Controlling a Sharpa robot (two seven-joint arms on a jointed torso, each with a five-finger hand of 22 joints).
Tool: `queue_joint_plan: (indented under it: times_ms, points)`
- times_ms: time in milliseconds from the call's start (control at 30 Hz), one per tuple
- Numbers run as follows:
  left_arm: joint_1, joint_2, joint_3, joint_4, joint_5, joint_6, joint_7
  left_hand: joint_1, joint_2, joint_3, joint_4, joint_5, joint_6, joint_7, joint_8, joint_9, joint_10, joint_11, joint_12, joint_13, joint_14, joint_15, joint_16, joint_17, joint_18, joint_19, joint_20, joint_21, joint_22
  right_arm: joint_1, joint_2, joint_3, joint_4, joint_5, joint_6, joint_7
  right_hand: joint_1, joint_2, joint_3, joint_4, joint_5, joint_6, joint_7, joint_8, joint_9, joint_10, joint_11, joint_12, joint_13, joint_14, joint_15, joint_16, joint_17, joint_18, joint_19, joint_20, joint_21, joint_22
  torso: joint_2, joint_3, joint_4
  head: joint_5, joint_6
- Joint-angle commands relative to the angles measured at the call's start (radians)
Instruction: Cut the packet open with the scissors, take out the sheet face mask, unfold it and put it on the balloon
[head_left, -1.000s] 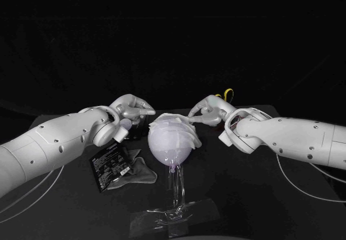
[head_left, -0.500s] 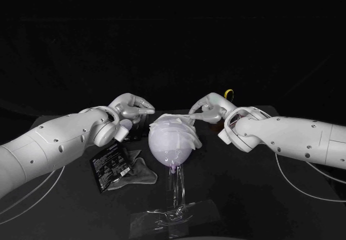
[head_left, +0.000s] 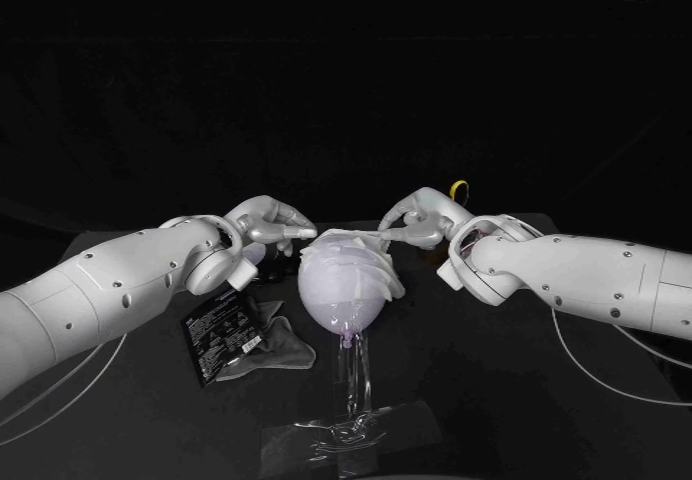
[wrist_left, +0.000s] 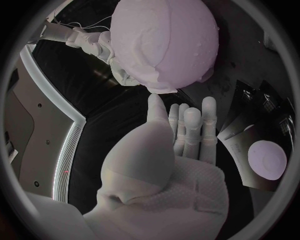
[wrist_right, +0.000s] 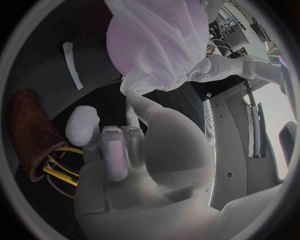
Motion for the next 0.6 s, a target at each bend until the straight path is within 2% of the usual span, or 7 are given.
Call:
queue_joint_plan:
  times_ms: [33, 267, 600]
  points:
    - [0.001, 0.008, 0.001, -0.003, -0.048, 0.074, -0.020, 0.001, -0.007, -0.021, -0.004, -0.001, -0.006, -0.001, -0.004, -0.001, -0.006, 0.003, -0.004, -0.004, -0.019, 0.004, -0.003, -0.011, 0.010, -0.010, 0.001, -0.007, -0.003, 0.001, 0.002, 0.001, 0.000, -0.021, -0.026, -0.002, -0.007, 0.001, 0.008, -0.001, 0.003, -0.005, 0.001, 0.008, 0.067, 0.102, -0.006, 0.005, 0.263, 0.104, -0.007, 0.003, 0.263, -0.003, 0.001, -0.010, 0.000, 0.050, 0.001, 0.0003, -0.0009, 0.003, 0.000]
    - [0.000, 0.016, 0.000, -0.009, -0.054, 0.085, -0.018, 0.011, 0.002, -0.016, -0.012, -0.001, 0.006, -0.007, 0.002, 0.001, 0.000, 0.005, -0.004, -0.008, -0.027, 0.007, 0.005, -0.009, 0.013, -0.013, 0.008, -0.012, -0.005, 0.001, 0.004, 0.007, -0.002, -0.014, -0.086, 0.020, -0.009, 0.000, 0.012, -0.003, 0.003, -0.007, 0.001, 0.012, 0.074, 0.102, -0.006, 0.005, 0.263, 0.104, -0.007, 0.003, 0.263, -0.004, 0.005, -0.010, 0.005, 0.053, 0.000, 0.0011, -0.0010, 0.004, -0.001]
    - [0.000, 0.021, 0.001, -0.014, -0.048, 0.097, -0.013, 0.012, 0.010, -0.018, -0.015, -0.001, 0.024, -0.018, 0.009, 0.003, 0.006, 0.006, -0.003, -0.012, -0.037, 0.008, 0.012, -0.013, 0.016, -0.015, 0.014, -0.017, -0.007, 0.008, 0.018, 0.013, -0.016, -0.010, -0.091, 0.020, -0.012, 0.000, 0.016, -0.005, 0.003, -0.011, 0.001, 0.017, 0.081, 0.102, -0.006, 0.005, 0.263, 0.104, -0.007, 0.003, 0.263, -0.004, 0.005, -0.011, 0.005, 0.053, 0.001, 0.0004, -0.0005, 0.002, 0.000]
